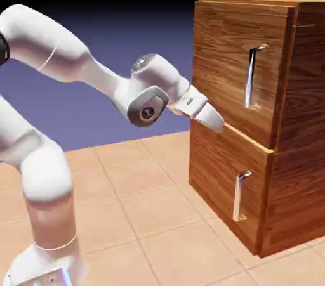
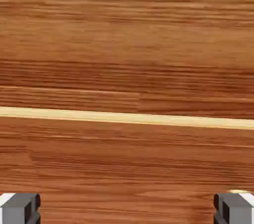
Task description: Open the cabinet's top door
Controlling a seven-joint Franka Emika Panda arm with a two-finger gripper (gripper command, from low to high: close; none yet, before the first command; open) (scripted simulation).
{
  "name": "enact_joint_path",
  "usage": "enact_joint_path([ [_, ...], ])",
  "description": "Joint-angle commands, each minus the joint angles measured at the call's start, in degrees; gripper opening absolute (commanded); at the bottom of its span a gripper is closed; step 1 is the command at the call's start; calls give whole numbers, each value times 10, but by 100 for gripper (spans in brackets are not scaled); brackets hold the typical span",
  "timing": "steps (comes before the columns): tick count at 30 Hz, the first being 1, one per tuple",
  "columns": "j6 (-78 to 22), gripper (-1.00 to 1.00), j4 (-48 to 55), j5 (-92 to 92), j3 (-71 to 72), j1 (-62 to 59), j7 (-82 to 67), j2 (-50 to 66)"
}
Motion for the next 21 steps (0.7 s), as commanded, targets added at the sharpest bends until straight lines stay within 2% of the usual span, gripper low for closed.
enact_joint_path([
  [1, 0, 0, 3, -25, -8, 7, 19, -4],
  [21, -10, 0, 73, -523, -177, 140, 389, -86],
])
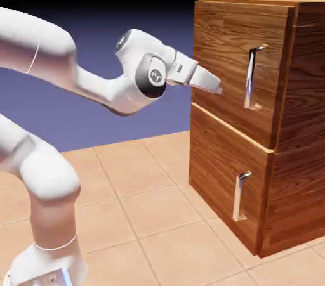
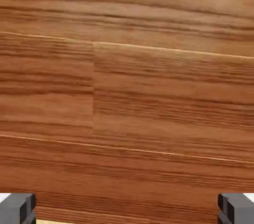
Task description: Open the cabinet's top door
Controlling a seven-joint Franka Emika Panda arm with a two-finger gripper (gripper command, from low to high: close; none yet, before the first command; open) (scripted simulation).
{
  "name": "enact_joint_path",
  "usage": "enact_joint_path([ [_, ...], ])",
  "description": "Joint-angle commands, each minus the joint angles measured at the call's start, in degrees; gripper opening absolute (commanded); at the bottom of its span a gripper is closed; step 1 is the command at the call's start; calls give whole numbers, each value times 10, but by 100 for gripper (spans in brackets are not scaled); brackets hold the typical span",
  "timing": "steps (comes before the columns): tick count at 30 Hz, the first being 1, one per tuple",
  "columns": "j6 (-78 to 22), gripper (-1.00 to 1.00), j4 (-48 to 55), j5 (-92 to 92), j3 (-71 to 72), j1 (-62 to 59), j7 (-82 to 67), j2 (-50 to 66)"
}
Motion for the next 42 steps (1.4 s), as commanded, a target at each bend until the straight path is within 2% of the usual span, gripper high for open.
enact_joint_path([
  [1, 0, 0, 3, -25, -8, 7, 19, -4],
  [42, -20, 0, 141, -1014, -344, 271, 754, -166],
])
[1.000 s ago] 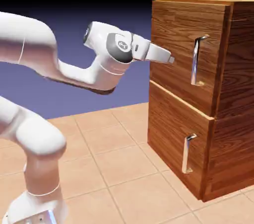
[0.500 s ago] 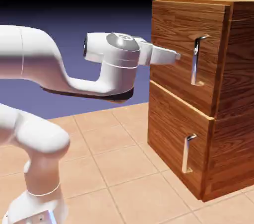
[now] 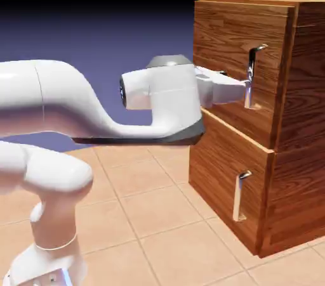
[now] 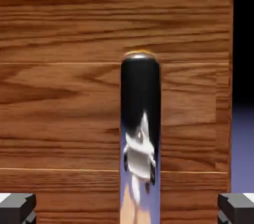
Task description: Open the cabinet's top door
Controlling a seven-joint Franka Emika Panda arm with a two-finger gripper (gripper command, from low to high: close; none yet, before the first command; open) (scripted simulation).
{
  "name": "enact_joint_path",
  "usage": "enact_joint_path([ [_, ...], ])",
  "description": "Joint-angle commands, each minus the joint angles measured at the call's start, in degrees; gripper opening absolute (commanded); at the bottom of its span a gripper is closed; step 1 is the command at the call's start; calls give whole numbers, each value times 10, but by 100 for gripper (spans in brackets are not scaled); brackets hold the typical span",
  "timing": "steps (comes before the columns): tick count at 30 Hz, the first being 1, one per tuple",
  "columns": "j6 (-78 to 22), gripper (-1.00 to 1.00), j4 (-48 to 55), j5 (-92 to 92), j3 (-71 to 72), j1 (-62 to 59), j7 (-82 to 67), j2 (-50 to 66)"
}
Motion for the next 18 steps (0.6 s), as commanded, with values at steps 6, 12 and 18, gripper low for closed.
enact_joint_path([
  [6, -29, -100, 65, -19, -56, 101, 10, 42],
  [12, -72, -100, -11, 38, 22, -3, 2, 35],
  [18, -119, -100, -101, 131, 130, -127, -23, 8],
])
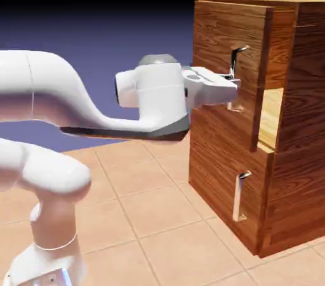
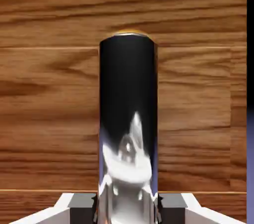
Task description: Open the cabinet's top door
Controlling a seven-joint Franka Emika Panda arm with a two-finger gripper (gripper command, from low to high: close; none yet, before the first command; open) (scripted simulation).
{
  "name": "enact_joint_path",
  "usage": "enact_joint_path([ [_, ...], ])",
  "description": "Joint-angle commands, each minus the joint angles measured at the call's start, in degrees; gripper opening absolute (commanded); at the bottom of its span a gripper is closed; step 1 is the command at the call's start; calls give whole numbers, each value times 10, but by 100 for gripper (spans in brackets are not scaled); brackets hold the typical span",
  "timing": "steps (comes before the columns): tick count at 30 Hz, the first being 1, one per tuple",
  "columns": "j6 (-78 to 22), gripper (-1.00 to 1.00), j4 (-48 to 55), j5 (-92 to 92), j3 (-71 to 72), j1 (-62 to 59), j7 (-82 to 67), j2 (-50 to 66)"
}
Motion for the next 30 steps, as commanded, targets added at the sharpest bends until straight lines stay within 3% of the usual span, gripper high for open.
enact_joint_path([
  [1, -8, -100, -15, 20, 20, -21, -6, -7],
  [14, -98, -100, -174, 333, 267, -209, -129, -151],
  [30, -326, -100, -233, 721, 561, -172, -258, -286],
])
